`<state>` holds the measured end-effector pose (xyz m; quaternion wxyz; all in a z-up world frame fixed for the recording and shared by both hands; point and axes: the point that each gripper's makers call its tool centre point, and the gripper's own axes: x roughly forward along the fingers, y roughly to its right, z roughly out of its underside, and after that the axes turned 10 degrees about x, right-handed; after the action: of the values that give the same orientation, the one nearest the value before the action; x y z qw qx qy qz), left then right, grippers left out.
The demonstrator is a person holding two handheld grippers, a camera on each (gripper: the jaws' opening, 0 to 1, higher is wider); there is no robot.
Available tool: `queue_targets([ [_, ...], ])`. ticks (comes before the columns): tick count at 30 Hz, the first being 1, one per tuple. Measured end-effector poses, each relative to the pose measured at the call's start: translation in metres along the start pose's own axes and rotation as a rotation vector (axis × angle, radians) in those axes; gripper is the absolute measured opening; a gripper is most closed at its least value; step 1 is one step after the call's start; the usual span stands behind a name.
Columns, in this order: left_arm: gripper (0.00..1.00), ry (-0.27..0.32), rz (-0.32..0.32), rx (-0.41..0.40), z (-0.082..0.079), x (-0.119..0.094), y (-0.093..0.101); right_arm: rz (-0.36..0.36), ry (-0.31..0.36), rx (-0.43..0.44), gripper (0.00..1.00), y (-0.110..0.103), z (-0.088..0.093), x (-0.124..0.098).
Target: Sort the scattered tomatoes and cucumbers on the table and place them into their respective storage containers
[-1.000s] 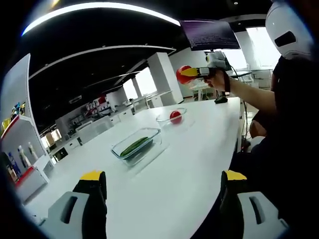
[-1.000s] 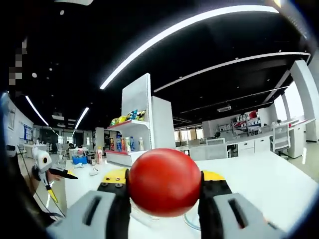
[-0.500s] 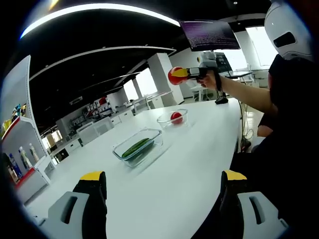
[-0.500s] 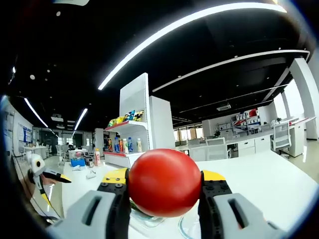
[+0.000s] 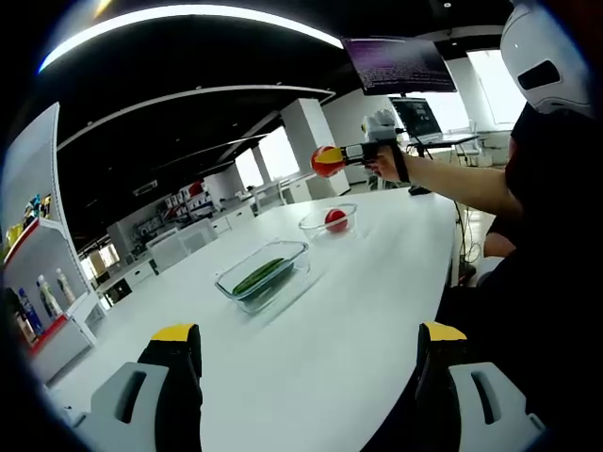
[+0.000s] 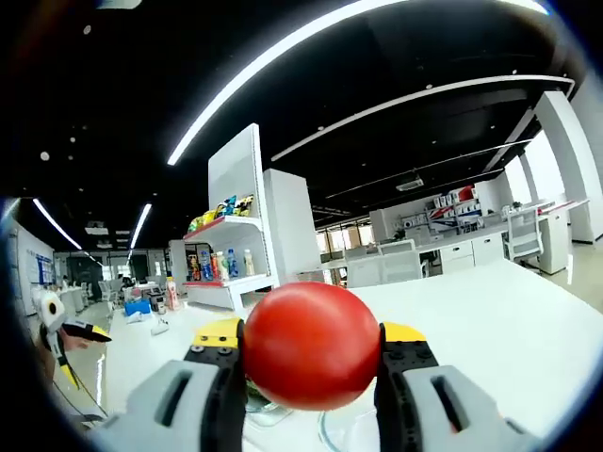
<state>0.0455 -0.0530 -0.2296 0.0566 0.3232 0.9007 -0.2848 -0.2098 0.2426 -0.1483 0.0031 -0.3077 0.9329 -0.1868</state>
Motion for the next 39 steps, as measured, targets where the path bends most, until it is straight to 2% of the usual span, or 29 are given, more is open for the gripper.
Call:
queue_targets([
  [4,0.94,0.001,-0.001,-0.001,0.0,0.0,0.0,0.005,-0.023,0.051,0.5,0.012,0.008,0.01],
  [23,0.94,-0.013,0.006,0.001,0.004,0.002,-0.001,0.062,-0.097,0.081,0.51,0.028,0.049,0.035],
  [27,0.94,-0.011,0.001,0.002,0.003,0.002,-0.002,0.082,-0.125,0.065,0.51,0.031,0.062,0.037],
  [31,0.94,-0.008,0.008,0.003,0.003,0.002,0.0,0.122,-0.168,-0.011,0.51,0.032,0.081,0.036],
  [33,0.94,-0.012,0.013,0.006,0.003,0.002,0.002,0.126,-0.184,-0.022,0.51,0.031,0.087,0.036],
  [39,0.94,0.004,0.005,0.008,-0.001,-0.001,-0.001,0.139,-0.204,-0.067,0.51,0.031,0.095,0.04],
])
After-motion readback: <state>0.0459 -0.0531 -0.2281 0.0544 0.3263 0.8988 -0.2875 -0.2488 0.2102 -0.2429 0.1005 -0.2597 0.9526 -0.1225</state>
